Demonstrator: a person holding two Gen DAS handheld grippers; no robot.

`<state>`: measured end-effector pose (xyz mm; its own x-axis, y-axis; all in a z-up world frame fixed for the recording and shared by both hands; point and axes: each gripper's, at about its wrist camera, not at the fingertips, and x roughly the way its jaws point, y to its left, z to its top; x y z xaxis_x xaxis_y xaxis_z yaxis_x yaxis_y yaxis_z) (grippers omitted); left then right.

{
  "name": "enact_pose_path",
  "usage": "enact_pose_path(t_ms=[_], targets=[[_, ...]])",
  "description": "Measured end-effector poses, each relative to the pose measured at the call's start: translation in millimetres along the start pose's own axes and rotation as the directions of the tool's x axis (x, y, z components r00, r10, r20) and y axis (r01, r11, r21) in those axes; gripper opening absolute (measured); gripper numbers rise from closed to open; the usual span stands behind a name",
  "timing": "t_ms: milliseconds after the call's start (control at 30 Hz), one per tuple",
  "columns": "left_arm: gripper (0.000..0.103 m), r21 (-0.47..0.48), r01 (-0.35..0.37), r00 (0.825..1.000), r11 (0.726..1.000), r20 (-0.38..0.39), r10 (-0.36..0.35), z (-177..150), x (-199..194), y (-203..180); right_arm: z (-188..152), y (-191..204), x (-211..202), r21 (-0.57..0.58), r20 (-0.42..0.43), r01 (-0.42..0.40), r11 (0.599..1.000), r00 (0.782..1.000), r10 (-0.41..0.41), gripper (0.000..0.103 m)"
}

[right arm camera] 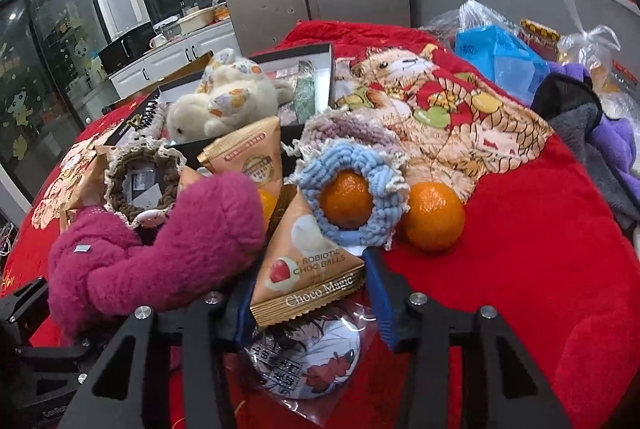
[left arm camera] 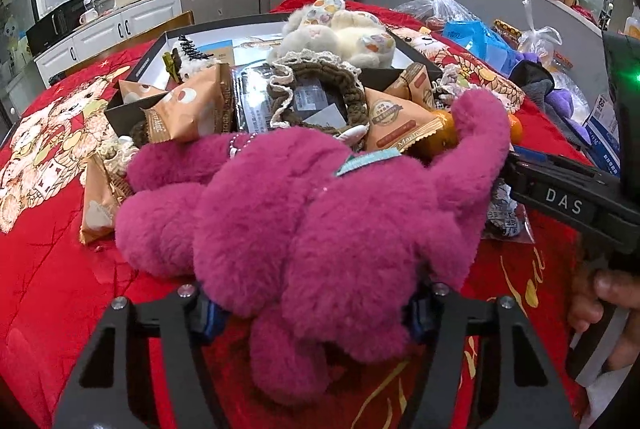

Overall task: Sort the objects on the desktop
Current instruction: 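Grasp the magenta plush with the left gripper while the right grasps the Choco Magic snack, then lift the magenta plush and Choco Magic snack and carry both over the box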

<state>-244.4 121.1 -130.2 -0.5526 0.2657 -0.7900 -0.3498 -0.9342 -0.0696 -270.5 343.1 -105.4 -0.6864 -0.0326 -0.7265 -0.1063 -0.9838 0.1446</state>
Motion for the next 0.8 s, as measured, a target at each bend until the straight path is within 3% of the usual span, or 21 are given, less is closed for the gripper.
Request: enact_pose_path(t_ms=[800], targets=[[0.065, -0.065, -0.042, 0.984, 0.997, 0.173, 0.053, 3.7, -89.0, 22.3, 12.4, 35.6, -66.2, -0.074, 0.132, 0.008, 0.997, 0.991, 0.002, 0.048]])
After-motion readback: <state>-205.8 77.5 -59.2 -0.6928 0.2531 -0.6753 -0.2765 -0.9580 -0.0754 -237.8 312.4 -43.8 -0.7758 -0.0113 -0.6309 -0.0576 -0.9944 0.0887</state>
